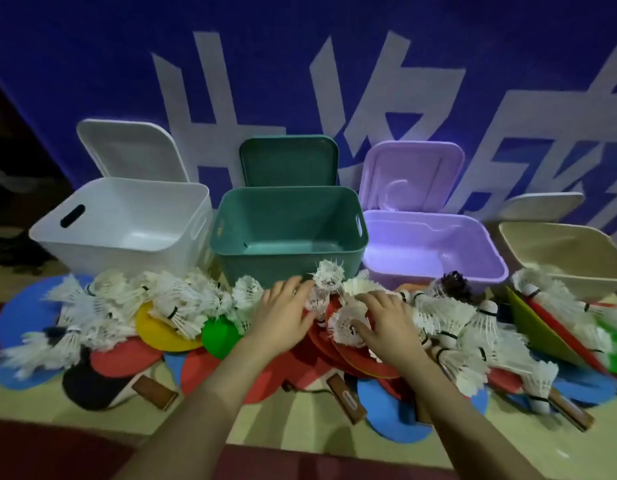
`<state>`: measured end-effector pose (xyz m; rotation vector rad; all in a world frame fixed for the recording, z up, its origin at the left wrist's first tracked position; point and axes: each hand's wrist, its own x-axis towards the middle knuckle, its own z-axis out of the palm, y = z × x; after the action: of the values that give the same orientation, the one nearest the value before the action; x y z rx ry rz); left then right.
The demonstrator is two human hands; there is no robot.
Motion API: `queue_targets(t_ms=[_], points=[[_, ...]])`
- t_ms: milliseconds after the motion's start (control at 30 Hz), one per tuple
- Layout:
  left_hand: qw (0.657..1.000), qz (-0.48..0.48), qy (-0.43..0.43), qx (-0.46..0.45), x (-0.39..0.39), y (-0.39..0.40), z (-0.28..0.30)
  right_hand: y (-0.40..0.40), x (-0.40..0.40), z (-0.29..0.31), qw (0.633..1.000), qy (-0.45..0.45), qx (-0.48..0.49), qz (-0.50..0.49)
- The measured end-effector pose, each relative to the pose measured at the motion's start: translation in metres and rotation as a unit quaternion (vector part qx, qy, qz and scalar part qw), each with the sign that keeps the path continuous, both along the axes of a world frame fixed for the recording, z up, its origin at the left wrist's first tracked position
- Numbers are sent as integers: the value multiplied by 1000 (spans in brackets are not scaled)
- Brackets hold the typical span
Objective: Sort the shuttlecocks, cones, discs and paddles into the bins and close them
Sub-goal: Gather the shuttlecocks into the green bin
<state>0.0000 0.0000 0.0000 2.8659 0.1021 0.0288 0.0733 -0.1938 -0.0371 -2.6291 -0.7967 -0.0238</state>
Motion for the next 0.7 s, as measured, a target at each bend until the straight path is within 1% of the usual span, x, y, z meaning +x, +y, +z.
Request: queue_targets(t_ms=[100,267,367,433,567,700], points=[[1000,7,-27,-2,22,-8,-8,6,5,-7,999,-28,27,-1],[998,0,-63,-11,50,-14,-21,4,6,-11,988,-69,132,-39],[996,10,-85,-21,57,-16,-23,-5,10,-3,981,-64,178,-34],[994,19,-101,-35,58,-17,-20,-10,11,2,976,-44,213,-28],[978,15,-196,-70,52,-15,3,-5,18,24,954,-22,299,-16],[958,28,-274,-74,55,3,39,17,27,56,937,-53,344,-21]])
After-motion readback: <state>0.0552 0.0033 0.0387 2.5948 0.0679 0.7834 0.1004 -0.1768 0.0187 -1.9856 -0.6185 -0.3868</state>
